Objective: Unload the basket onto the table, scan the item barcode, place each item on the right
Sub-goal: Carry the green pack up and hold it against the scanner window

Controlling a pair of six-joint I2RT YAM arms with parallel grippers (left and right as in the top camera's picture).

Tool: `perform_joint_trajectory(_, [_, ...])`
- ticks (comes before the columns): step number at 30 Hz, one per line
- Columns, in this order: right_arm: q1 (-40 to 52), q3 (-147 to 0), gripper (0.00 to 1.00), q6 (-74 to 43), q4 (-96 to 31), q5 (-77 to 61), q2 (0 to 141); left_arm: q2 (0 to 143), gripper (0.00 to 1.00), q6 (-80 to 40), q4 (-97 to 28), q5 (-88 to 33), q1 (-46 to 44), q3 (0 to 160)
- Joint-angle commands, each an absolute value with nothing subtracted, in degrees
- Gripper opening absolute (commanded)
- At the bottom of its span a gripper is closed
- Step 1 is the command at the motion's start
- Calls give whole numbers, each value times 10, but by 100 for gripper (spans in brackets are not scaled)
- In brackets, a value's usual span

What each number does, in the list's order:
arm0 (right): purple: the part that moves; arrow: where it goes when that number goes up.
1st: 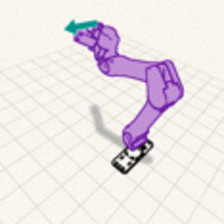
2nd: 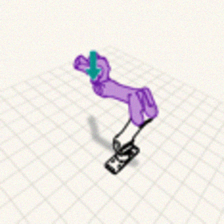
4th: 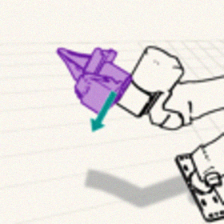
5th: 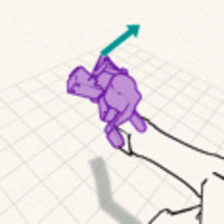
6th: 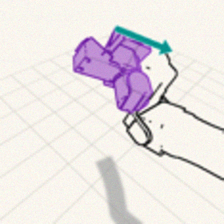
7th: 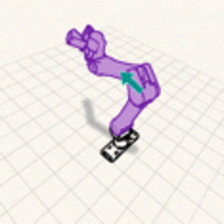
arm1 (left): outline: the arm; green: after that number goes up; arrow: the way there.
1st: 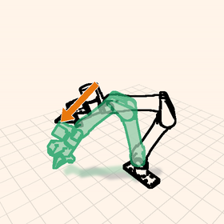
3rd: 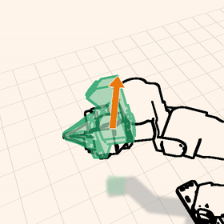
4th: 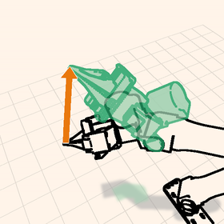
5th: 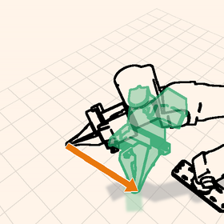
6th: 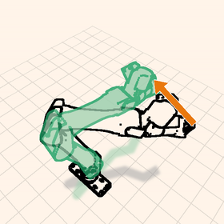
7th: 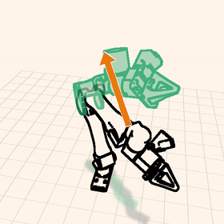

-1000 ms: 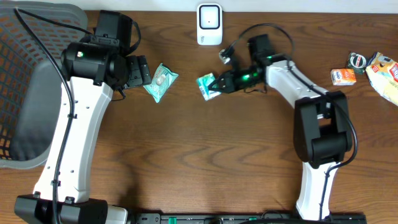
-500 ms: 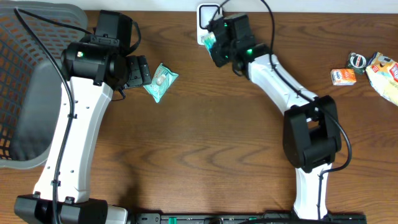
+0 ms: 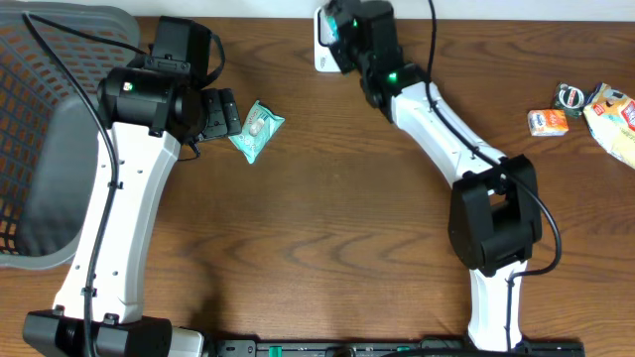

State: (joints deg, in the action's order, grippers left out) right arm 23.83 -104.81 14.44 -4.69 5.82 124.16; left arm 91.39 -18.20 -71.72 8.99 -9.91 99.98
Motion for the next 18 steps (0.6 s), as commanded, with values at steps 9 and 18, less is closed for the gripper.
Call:
perform_joint_trajectory(9, [230, -1268, 1, 205, -115, 76, 1366, 913, 98, -187, -718, 97, -98, 998])
perform_joint_trajectory(18, [229, -1320, 1, 334, -137, 112, 1428, 913, 97, -187, -718, 97, -98, 998])
